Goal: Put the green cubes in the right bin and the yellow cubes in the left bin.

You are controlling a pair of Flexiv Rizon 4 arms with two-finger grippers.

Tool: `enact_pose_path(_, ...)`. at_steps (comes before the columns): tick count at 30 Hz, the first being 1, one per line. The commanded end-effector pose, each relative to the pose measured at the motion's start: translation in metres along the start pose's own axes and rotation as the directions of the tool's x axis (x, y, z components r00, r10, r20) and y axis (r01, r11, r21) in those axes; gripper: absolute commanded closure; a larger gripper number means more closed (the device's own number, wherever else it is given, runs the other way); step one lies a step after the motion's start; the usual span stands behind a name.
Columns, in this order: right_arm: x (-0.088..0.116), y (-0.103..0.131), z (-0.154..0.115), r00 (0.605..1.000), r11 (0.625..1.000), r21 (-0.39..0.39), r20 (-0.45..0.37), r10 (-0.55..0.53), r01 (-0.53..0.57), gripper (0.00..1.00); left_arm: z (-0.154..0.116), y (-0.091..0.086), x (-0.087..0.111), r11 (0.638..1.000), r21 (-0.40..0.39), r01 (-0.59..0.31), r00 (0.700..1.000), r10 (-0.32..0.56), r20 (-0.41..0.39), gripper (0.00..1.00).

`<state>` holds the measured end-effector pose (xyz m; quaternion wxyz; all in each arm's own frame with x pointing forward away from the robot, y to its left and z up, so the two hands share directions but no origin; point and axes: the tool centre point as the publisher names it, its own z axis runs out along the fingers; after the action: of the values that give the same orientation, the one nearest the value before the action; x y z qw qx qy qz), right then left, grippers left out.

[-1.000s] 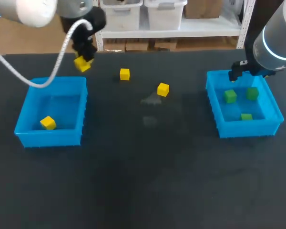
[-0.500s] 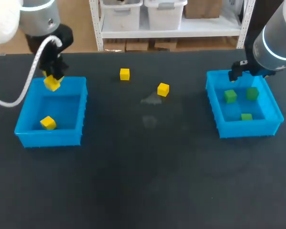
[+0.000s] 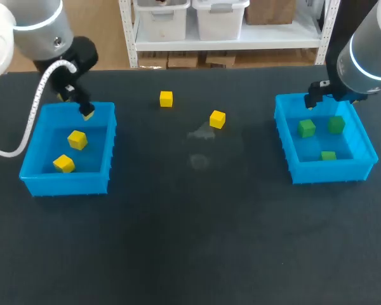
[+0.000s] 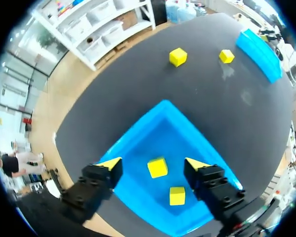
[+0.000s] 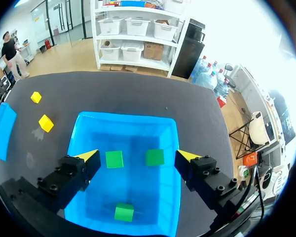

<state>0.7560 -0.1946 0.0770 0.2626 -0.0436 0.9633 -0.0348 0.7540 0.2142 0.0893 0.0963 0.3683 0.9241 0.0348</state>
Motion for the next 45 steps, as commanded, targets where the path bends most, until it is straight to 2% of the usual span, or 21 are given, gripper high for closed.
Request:
enact_pose_path(1,0.001,0.000,0.000,1.000,1.000,0.002,0.005,0.001,-0.001,0.00,-0.009,-0.002,-0.023,0.999,0.010,-0.050,0.999,0.050,0.018,0.00)
enact_pose_path(6,0.001,0.000,0.000,1.000,1.000,0.002,0.005,0.001,-0.001,0.00,-0.018,-0.011,-0.061,0.987,0.023,-0.160,0.986,0.159,0.056,0.00)
enact_pose_path(12,0.001,0.000,0.000,1.000,1.000,0.002,0.005,0.001,-0.001,0.00,-0.018,-0.028,-0.106,0.948,0.028,-0.318,0.946,0.315,0.077,0.00)
enact_pose_path(14,0.001,0.000,0.000,1.000,1.000,0.002,0.005,0.001,-0.001,0.00,-0.016,-0.035,-0.121,0.938,0.032,-0.346,0.936,0.343,0.079,0.00)
enact_pose_path(25,0.001,0.000,0.000,1.000,1.000,0.002,0.005,0.001,-0.001,0.00,0.001,-0.100,-0.197,0.864,0.064,-0.499,0.865,0.494,0.089,0.00)
enact_pose_path(33,0.001,0.000,0.000,1.000,1.000,0.002,0.005,0.001,-0.001,0.00,0.012,-0.141,-0.230,0.808,0.082,-0.583,0.812,0.575,0.106,0.00)
enact_pose_path(38,0.001,0.000,0.000,1.000,1.000,0.002,0.005,0.001,-0.001,0.00,0.018,-0.162,-0.239,0.768,0.099,-0.632,0.774,0.621,0.123,0.00)
enact_pose_path(45,0.001,0.000,0.000,1.000,1.000,0.002,0.005,0.001,-0.001,0.00,0.035,-0.181,-0.245,0.755,0.117,-0.645,0.764,0.641,0.078,0.00)
